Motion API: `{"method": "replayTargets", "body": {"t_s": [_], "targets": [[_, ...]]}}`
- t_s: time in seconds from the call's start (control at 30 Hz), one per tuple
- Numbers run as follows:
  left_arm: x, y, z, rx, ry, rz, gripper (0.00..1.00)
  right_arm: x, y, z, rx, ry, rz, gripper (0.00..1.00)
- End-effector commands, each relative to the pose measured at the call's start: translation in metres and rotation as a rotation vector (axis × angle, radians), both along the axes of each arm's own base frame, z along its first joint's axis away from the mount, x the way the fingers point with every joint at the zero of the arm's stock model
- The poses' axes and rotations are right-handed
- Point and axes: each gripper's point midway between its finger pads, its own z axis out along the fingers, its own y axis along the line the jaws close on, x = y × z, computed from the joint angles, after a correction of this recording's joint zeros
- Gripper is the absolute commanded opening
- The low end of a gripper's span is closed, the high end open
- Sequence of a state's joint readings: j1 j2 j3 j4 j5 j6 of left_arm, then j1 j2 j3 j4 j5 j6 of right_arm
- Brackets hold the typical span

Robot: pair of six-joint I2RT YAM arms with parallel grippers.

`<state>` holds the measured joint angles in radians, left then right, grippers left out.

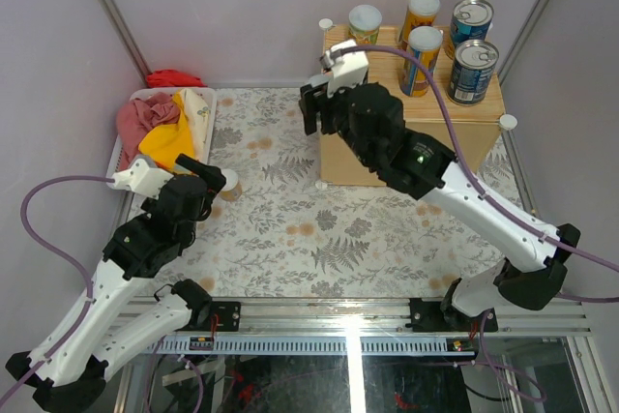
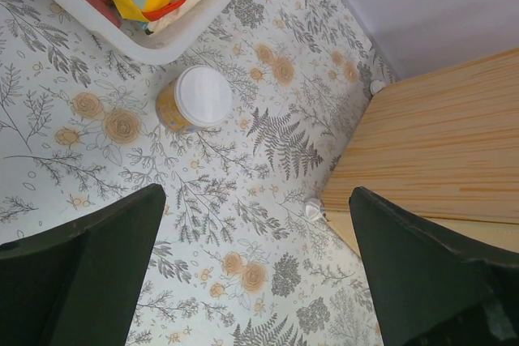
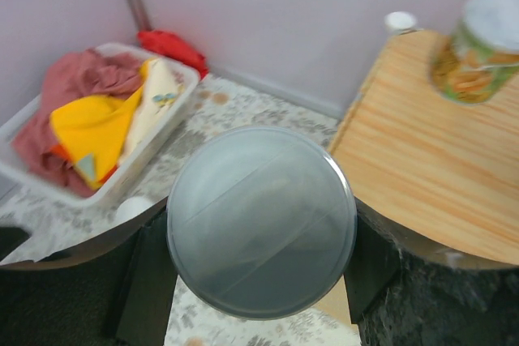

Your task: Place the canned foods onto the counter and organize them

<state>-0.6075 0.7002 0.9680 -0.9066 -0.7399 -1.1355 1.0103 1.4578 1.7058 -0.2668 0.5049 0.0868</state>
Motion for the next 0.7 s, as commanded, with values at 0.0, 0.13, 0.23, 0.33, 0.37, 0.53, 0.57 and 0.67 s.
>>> {"method": "replayTargets", "body": {"t_s": [0.0, 0.13, 0.23, 0.33, 0.37, 0.53, 0.57, 0.67], "targets": [[0.008, -0.003, 0.008, -0.055, -0.048, 0.023, 0.97, 0.032, -0.037, 0.055, 0.094, -0.092, -0.095, 0.05], [0.007, -0.006, 0.008, -0.070, -0.048, 0.008, 0.97, 0.067, -0.064, 0.056, 0.091, -0.086, -0.192, 0.05], [0.006, -0.007, 0.010, -0.076, -0.051, 0.000, 0.96, 0.094, -0.077, 0.050, 0.082, -0.070, -0.230, 0.05], [0.005, -0.008, 0.011, -0.075, -0.050, -0.006, 0.96, 0.117, -0.089, 0.042, 0.078, -0.055, -0.269, 0.05], [0.004, -0.008, 0.011, -0.076, -0.048, -0.009, 0.96, 0.124, -0.092, 0.040, 0.077, -0.052, -0.280, 0.05], [0.004, -0.009, 0.011, -0.077, -0.047, -0.016, 0.96, 0.157, -0.104, 0.024, 0.074, -0.029, -0.322, 0.05], [0.003, -0.009, 0.011, -0.076, -0.046, -0.017, 0.96, 0.161, -0.106, 0.022, 0.076, -0.028, -0.328, 0.05], [0.003, -0.008, 0.010, -0.070, -0.043, -0.015, 0.96, 0.176, -0.110, 0.015, 0.070, -0.014, -0.338, 0.05]]}}
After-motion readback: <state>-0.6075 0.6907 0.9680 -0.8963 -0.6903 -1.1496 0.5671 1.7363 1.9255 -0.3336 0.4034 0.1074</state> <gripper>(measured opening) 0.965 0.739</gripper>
